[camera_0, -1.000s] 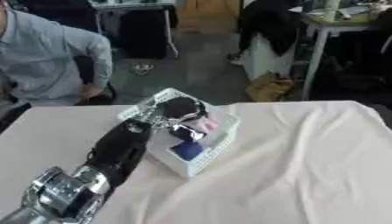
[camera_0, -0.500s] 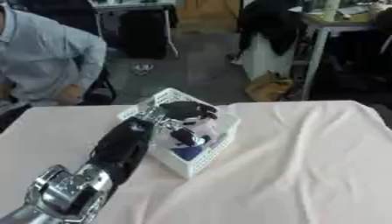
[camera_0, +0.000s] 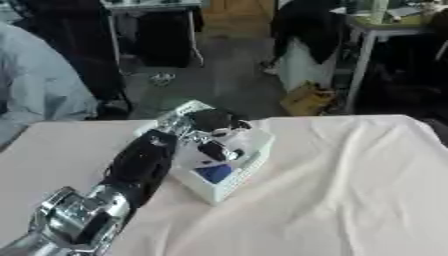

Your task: Pick up objects on the table and place them in the box.

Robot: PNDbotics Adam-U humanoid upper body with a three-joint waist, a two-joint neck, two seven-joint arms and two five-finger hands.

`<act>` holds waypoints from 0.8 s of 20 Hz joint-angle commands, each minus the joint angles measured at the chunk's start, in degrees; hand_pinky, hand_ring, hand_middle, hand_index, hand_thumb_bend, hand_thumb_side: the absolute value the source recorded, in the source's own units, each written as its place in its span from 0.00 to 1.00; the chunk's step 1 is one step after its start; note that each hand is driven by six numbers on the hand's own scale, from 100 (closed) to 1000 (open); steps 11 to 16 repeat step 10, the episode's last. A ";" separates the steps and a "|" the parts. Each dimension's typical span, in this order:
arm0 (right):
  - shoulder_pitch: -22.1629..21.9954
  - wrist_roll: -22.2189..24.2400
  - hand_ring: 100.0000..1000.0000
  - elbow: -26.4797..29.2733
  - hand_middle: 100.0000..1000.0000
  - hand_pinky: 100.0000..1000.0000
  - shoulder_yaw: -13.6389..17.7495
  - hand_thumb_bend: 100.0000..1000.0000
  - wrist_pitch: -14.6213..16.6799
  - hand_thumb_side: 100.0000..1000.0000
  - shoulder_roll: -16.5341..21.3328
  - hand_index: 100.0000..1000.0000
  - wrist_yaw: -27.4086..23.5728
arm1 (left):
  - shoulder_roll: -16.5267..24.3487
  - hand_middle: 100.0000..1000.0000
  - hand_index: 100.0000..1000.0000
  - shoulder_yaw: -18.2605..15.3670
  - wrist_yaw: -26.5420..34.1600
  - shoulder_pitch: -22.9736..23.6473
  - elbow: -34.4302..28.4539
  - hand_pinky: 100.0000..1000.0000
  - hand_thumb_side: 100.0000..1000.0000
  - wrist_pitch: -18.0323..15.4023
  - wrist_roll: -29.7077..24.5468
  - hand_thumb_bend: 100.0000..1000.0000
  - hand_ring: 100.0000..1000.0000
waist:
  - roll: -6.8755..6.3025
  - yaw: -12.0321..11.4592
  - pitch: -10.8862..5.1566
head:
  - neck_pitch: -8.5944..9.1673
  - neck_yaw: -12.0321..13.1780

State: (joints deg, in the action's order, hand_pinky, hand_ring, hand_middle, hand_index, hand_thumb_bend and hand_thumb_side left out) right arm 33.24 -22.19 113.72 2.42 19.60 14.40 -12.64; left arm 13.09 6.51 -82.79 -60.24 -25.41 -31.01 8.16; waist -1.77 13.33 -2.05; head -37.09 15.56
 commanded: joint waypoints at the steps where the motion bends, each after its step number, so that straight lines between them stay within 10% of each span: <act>1: 0.93 0.11 0.86 0.87 0.72 0.80 0.06 0.00 -0.09 0.94 0.43 0.74 -0.17 | 1.27 1.00 1.00 -0.51 0.28 -2.06 -2.14 1.00 0.59 1.49 3.50 0.31 1.00 | -0.58 -0.07 -0.04 | 0.02 0.11; 6: 0.81 -0.05 0.86 0.87 0.72 0.80 0.15 0.00 -0.08 0.93 0.54 0.74 -0.13 | 2.20 1.00 1.00 -0.88 5.45 -2.86 -4.78 1.00 0.66 3.84 6.22 0.19 1.00 | -0.46 -0.23 -0.25 | -0.07 0.14; 7: 0.79 -0.08 0.86 0.87 0.72 0.80 0.15 0.00 -0.08 0.94 0.54 0.74 -0.13 | 2.50 1.00 1.00 -0.95 6.82 -3.10 -5.48 1.00 0.58 4.29 6.24 0.31 1.00 | -0.43 -0.30 -0.33 | -0.12 0.15; 16: 0.76 -0.15 0.86 0.87 0.72 0.80 0.13 0.00 -0.04 0.94 0.58 0.74 -0.13 | 3.38 1.00 1.00 -1.05 11.24 -3.75 -7.73 1.00 0.58 5.45 5.52 0.31 1.00 | -0.37 -0.43 -0.52 | -0.09 0.23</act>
